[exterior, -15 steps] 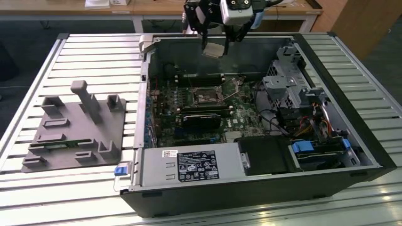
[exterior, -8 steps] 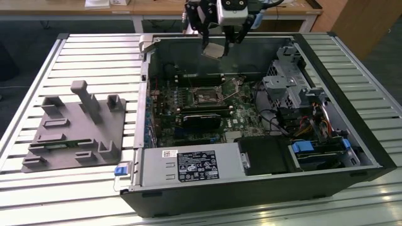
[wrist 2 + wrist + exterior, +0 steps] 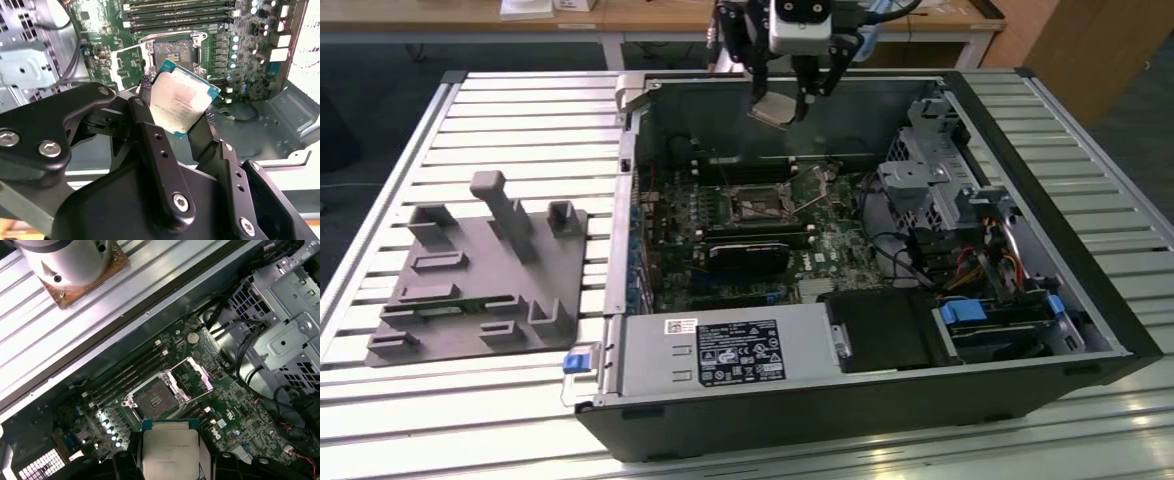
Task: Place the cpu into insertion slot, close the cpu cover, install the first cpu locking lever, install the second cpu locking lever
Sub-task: 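Place the cpu into insertion slot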
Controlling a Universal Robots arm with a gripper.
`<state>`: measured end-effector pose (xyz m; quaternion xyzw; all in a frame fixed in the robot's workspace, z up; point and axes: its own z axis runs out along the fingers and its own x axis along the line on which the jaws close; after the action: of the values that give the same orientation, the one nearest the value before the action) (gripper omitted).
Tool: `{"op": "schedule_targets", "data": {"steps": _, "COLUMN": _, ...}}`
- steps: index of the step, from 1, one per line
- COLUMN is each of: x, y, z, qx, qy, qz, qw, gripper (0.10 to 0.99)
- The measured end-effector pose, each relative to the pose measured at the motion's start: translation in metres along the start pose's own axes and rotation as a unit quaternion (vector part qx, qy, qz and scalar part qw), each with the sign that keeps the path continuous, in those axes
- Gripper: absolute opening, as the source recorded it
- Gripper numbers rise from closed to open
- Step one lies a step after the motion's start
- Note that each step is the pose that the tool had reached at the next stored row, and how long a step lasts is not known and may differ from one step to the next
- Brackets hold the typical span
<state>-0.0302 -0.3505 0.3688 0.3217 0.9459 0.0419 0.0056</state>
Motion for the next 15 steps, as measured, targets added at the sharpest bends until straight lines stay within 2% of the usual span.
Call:
{"op": "schedule_targets", "data": {"steps": 4, "x": 0.0, "y": -0.0001, "z": 0.0007, "qx": -0.0004, "qy": -0.0029, "qz": 0.033, "qw": 0.9994, "gripper": 0.541}}
{"op": "schedule_targets", "data": {"steps": 8, "x": 0.0, "y": -0.0001, "z": 0.0013, "qx": -0.0006, "qy": -0.0058, "qz": 0.066, "qw": 0.9978, "gripper": 0.541}}
{"op": "schedule_targets", "data": {"steps": 12, "x": 0.0, "y": -0.0002, "z": 0.0018, "qx": -0.001, "qy": -0.0085, "qz": 0.097, "qw": 0.9952, "gripper": 0.541}}
{"op": "schedule_targets", "data": {"steps": 15, "x": 0.0, "y": -0.0002, "z": 0.0025, "qx": -0.0014, "qy": -0.0107, "qz": 0.124, "qw": 0.9923, "gripper": 0.541}}
